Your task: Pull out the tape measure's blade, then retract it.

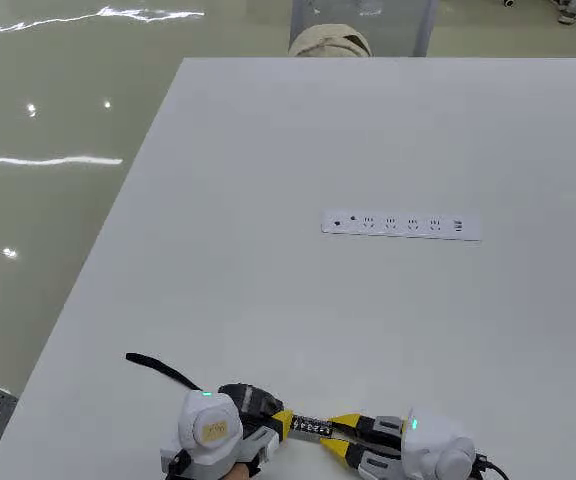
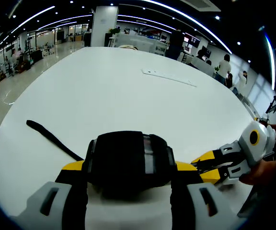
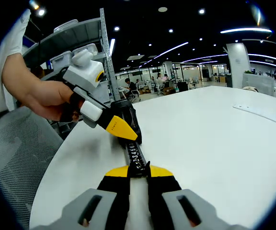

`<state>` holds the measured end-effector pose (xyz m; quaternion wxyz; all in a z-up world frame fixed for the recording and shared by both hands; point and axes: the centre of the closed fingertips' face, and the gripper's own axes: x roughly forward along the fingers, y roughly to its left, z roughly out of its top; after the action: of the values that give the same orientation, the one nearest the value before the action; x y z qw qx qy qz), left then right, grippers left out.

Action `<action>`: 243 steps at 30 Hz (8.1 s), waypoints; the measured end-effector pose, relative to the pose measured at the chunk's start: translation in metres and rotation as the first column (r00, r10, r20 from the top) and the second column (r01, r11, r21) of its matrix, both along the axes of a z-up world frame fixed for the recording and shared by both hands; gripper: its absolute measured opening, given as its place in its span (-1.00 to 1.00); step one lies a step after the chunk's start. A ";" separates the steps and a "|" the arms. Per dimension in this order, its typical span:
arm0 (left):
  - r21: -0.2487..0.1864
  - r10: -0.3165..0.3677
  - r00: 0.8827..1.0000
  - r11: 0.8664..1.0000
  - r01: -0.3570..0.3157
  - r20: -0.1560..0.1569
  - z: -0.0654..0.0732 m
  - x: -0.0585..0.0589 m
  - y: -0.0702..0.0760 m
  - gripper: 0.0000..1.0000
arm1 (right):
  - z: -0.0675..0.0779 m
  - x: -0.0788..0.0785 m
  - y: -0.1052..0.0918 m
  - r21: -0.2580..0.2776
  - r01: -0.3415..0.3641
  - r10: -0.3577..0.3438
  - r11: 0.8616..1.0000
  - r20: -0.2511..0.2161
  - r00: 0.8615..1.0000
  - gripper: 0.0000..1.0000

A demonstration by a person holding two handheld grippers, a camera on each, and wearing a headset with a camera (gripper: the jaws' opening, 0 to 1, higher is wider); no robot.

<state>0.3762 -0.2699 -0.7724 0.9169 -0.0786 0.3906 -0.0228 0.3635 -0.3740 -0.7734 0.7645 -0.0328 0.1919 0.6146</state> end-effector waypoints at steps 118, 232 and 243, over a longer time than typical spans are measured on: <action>0.052 -0.102 0.995 0.993 0.103 -0.014 0.001 -0.003 0.002 0.42 | 0.000 -0.004 0.050 -0.030 -0.022 0.022 0.999 0.020 1.000 -0.22; 0.067 -0.530 0.833 0.847 0.527 0.160 0.069 -0.114 0.037 0.84 | 0.081 -0.087 -0.065 -0.031 0.236 -0.234 0.971 0.046 0.971 0.24; 0.057 -0.512 0.846 0.859 0.510 0.152 0.070 -0.131 0.051 0.79 | 0.089 -0.093 -0.079 -0.035 0.266 -0.264 0.963 0.056 0.963 0.25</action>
<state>0.2456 -0.2189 -0.7026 0.9069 0.0370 0.3221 -0.2691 0.2701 -0.4531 -0.6844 0.8436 -0.0385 0.1880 0.5015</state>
